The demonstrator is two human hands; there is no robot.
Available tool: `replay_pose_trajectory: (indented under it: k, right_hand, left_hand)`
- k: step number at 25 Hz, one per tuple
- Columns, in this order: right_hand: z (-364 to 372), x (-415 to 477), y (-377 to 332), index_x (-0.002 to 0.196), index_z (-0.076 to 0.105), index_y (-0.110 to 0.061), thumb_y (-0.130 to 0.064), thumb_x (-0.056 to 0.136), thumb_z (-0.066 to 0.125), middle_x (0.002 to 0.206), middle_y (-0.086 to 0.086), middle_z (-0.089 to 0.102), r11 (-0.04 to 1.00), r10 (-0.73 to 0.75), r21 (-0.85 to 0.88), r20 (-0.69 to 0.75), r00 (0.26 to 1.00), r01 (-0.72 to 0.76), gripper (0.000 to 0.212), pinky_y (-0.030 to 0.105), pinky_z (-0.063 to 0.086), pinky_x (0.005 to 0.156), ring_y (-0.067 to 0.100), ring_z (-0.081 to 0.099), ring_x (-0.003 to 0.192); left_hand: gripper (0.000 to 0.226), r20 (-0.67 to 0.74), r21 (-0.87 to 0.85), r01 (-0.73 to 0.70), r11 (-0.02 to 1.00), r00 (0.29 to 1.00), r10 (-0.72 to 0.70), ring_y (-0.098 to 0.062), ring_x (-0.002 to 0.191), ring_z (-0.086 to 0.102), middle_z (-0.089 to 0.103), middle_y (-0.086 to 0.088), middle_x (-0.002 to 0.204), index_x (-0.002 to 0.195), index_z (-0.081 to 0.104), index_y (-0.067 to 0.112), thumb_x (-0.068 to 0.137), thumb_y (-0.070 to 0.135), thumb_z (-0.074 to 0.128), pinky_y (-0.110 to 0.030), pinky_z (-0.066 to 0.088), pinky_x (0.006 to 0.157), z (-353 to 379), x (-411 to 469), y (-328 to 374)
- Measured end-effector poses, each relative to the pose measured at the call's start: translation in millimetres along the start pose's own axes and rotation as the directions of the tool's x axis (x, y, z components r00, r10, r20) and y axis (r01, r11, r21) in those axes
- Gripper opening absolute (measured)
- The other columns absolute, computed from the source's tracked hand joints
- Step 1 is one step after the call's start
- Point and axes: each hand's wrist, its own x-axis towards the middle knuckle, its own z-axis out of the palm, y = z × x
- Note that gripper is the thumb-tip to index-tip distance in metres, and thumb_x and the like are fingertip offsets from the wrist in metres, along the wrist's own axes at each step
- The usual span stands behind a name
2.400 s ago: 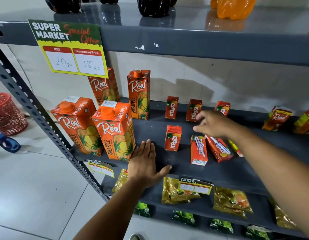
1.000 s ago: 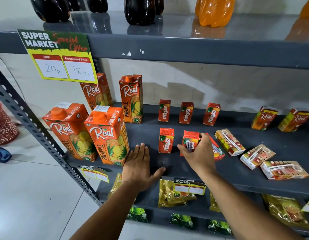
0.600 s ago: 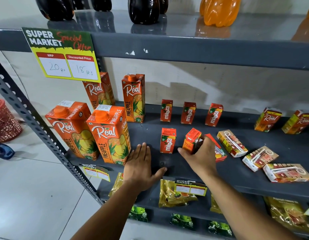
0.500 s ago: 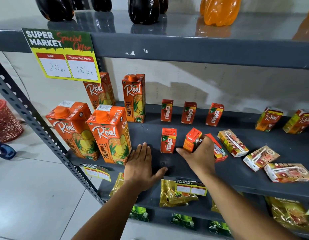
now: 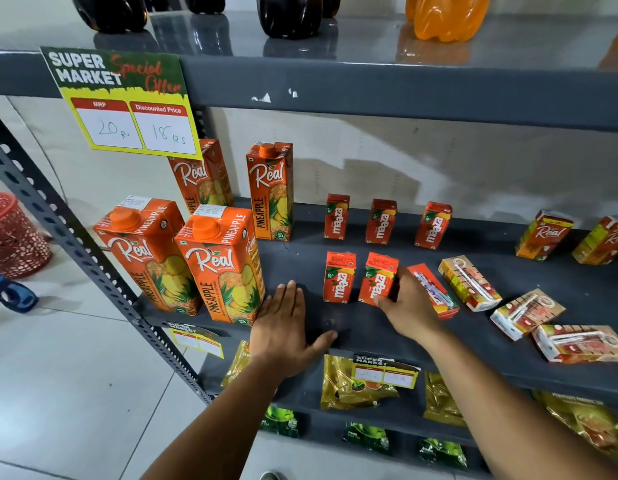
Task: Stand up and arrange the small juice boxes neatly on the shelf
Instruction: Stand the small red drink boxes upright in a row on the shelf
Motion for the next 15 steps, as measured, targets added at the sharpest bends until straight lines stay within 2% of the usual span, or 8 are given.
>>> replay_pose_trajectory:
  k: [6,9,10,12,14,15]
  right_hand:
    - [-7,1,-5,0.121,0.054,-0.018,-0.017,0.088,0.069,0.120,0.005,0.065,0.999,0.031,-0.027,0.100,0.994,-0.028,0.037,0.032,0.043,0.087,0.025,0.060,0.111]
    - [-19,-2,-7,0.125,0.051,-0.017,-0.014,0.086,0.070,0.120,0.004,0.065,0.992,0.036,-0.127,0.177,0.983,-0.014,0.044,0.029,0.044,0.081,0.025,0.060,0.111]
    - [-27,-2,-7,0.130,0.048,-0.017,-0.012,0.085,0.070,0.122,0.006,0.064,0.985,0.036,-0.173,0.156,0.987,-0.008,0.050,0.032,0.047,0.081,0.026,0.060,0.111]
    - [-49,0,-9,0.137,0.046,-0.015,-0.012,0.085,0.067,0.128,0.009,0.062,0.969,0.017,-0.245,-0.005,1.000,-0.018,0.056,0.037,0.049,0.087,0.027,0.059,0.113]
    - [-65,2,-6,0.132,0.053,-0.013,-0.019,0.085,0.067,0.128,0.011,0.064,0.959,-0.002,-0.281,-0.158,0.987,-0.044,0.050,0.037,0.047,0.090,0.028,0.060,0.114]
    - [-69,2,-3,0.130,0.056,-0.012,-0.025,0.085,0.068,0.127,0.012,0.064,0.945,0.004,-0.321,-0.179,0.984,-0.063,0.048,0.037,0.047,0.090,0.028,0.060,0.114]
  left_hand:
    - [0.108,0.015,0.014,-0.002,1.000,1.000,0.001,-0.025,0.146,0.004,0.007,-0.012,0.160,0.149,0.007,0.007,0.074,0.085,0.008,-0.037,0.001,0.115,-3,-1,1]
    - [0.107,0.020,0.011,-0.001,1.000,1.000,0.001,-0.024,0.146,0.003,0.007,-0.011,0.160,0.149,0.007,0.007,0.075,0.084,0.006,-0.038,0.002,0.116,-4,-2,0]
    - [0.105,0.018,0.009,0.000,1.000,1.000,-0.001,-0.024,0.146,0.004,0.007,-0.011,0.160,0.149,0.007,0.007,0.076,0.083,0.004,-0.038,0.003,0.116,-4,-2,1]
    - [0.099,0.005,0.002,0.002,1.000,1.000,-0.002,-0.025,0.146,0.005,0.009,-0.012,0.160,0.149,0.009,0.007,0.080,0.077,-0.001,-0.038,0.005,0.117,-5,-1,1]
    - [0.090,-0.006,-0.002,0.003,1.000,1.000,-0.003,-0.025,0.146,0.009,0.012,-0.012,0.159,0.148,0.013,0.006,0.084,0.068,-0.005,-0.039,0.009,0.119,-5,-2,2]
    - [0.087,-0.016,-0.002,0.004,1.000,1.000,-0.004,-0.025,0.146,0.011,0.015,-0.013,0.159,0.148,0.016,0.006,0.086,0.064,-0.004,-0.039,0.011,0.119,-5,-2,3]
